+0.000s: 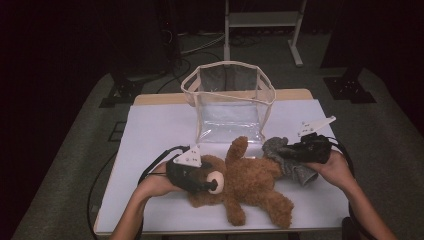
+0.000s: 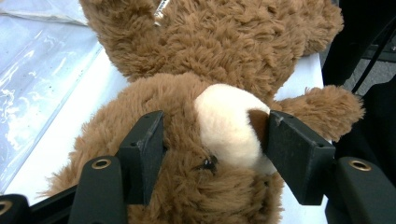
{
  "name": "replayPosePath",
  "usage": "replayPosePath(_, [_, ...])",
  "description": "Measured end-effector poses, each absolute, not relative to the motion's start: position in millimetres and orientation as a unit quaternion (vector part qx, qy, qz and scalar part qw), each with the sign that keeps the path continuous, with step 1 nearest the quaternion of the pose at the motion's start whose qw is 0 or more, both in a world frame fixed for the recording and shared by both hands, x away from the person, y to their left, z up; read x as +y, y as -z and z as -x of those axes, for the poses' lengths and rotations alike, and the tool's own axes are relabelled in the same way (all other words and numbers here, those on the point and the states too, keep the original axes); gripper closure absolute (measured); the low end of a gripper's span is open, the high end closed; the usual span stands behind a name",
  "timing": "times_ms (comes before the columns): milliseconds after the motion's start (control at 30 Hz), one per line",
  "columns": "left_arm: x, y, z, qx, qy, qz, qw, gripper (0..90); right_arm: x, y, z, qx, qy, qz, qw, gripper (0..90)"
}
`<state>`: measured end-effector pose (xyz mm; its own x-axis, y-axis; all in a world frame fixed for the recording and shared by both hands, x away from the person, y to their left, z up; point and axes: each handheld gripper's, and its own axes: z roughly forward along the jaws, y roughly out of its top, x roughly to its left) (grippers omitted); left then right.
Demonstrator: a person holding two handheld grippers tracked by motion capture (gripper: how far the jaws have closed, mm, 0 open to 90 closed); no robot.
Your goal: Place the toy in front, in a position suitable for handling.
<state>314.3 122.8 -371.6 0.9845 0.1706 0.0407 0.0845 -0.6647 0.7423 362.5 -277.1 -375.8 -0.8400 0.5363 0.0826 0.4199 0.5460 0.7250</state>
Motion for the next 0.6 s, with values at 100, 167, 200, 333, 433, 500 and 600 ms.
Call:
replayPosePath(100, [123, 372, -315, 0.07, -0.052, -0.911, 0.404, 37.2, -284, 376, -362, 0.871, -0.397, -0.28, 0.071, 72.5])
replayPosePath(167, [122, 371, -315, 0.068, -0.052, -0.911, 0.403, 37.1, -280, 372, -363, 0.874, -0.391, -0.276, 0.083, 72.5])
replayPosePath(200, [122, 371, -315, 0.068, -0.053, -0.911, 0.402, 37.1, -277, 371, -365, 0.876, -0.387, -0.275, 0.085, 72.4])
replayPosePath(333, [123, 371, -315, 0.067, -0.055, -0.912, 0.402, 37.1, -272, 375, -376, 0.881, -0.378, -0.275, 0.079, 72.4])
replayPosePath(433, [124, 371, -315, 0.068, -0.057, -0.911, 0.403, 36.9, -279, 382, -382, 0.875, -0.382, -0.289, 0.063, 72.5])
replayPosePath(500, [124, 371, -315, 0.069, -0.057, -0.91, 0.404, 36.8, -282, 382, -378, 0.873, -0.387, -0.291, 0.063, 72.5])
replayPosePath(600, [122, 371, -316, 0.07, -0.057, -0.91, 0.405, 36.7, -288, 369, -360, 0.861, -0.421, -0.276, 0.067, 72.5])
